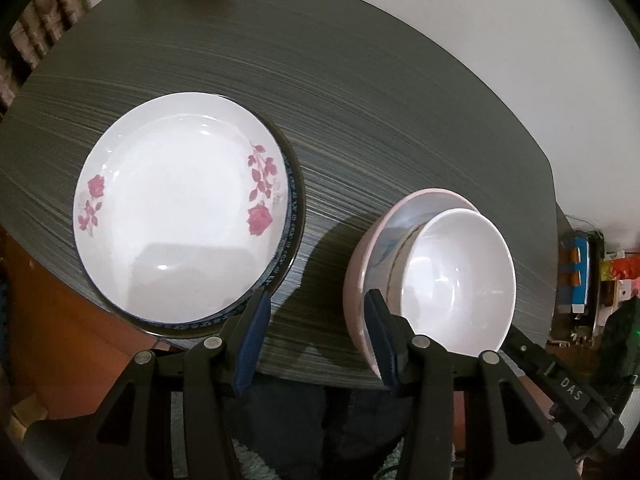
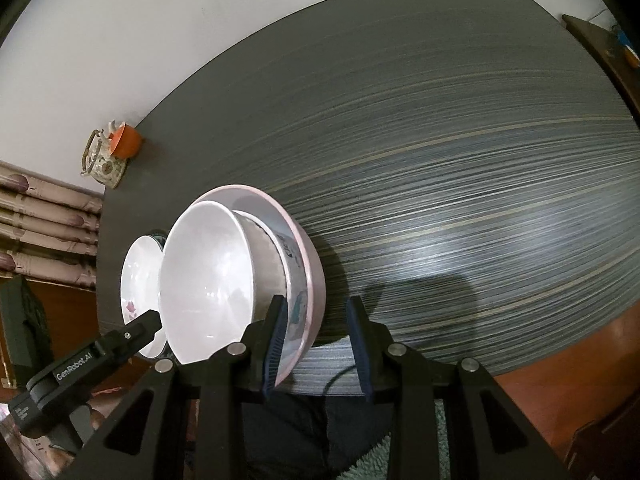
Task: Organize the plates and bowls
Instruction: 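Carry the bowl stack with both tools over the plate stack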
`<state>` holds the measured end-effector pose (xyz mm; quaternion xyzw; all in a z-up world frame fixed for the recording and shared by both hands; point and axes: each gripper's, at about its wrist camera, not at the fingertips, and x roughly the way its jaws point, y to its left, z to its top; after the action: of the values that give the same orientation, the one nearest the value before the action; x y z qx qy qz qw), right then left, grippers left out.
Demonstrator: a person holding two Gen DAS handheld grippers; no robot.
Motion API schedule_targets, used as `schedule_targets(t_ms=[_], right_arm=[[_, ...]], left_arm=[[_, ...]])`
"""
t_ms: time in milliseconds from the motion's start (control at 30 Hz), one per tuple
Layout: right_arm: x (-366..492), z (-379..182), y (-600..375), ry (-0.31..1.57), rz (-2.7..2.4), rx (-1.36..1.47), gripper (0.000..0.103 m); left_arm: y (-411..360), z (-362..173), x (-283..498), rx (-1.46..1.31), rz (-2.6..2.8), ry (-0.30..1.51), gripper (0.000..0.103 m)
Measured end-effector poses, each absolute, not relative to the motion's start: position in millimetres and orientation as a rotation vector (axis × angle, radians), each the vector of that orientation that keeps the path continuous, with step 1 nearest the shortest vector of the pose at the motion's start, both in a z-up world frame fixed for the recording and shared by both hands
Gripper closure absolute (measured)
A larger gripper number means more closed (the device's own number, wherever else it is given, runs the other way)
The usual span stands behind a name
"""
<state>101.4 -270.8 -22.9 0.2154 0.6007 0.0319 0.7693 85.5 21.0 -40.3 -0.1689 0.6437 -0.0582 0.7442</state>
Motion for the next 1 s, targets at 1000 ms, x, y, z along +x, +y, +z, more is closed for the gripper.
schedule_targets(t_ms=[1000], right_arm=[[122.9,-47.8,-264.5,1.336,0.035,0.419,0.077]], left_arm=[[1.8,-65.3,105.2,-0.343,-0.147,1.462,0.08]])
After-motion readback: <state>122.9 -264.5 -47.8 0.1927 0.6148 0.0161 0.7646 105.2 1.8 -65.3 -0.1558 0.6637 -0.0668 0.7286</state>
